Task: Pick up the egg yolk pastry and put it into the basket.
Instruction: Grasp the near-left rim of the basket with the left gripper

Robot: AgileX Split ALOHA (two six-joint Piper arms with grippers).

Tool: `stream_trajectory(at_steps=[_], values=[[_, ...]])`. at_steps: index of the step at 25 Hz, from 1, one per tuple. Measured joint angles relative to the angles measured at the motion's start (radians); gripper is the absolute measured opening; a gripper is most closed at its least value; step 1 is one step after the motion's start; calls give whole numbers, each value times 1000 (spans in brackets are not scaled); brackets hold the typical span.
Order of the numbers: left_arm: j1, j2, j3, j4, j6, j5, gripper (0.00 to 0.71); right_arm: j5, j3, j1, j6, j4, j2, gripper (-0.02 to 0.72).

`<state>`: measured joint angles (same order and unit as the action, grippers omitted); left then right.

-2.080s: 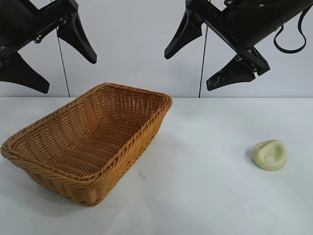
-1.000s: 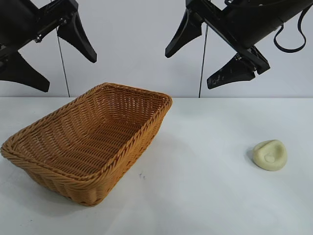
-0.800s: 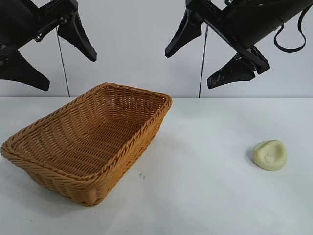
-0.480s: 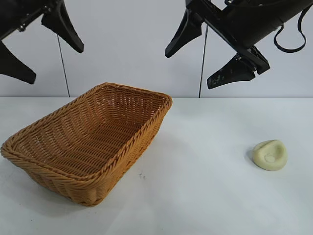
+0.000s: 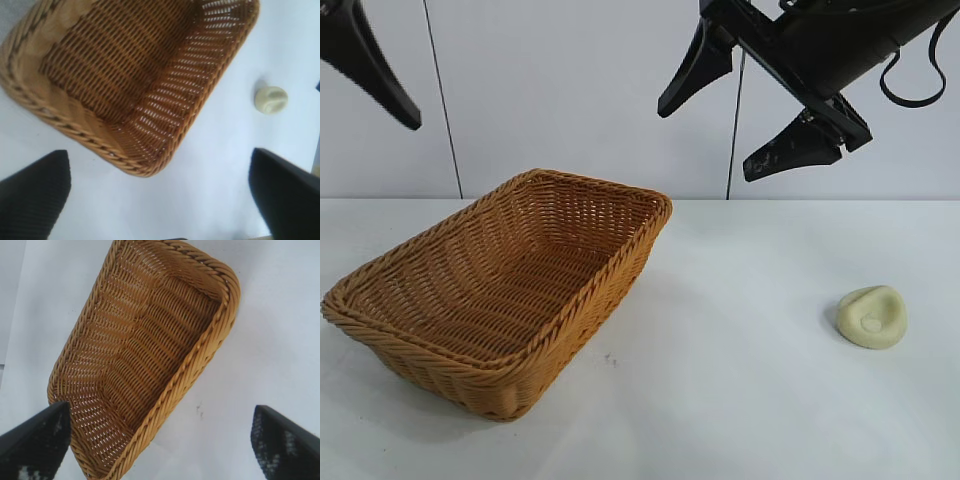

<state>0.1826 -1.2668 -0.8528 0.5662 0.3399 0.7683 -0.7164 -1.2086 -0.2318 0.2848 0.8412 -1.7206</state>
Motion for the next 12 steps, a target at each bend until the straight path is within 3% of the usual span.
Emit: stream_trajectory(at_steps=[12], values=[[0, 4, 114, -152, 486, -143, 692, 0, 0, 0, 0, 0, 0, 697]])
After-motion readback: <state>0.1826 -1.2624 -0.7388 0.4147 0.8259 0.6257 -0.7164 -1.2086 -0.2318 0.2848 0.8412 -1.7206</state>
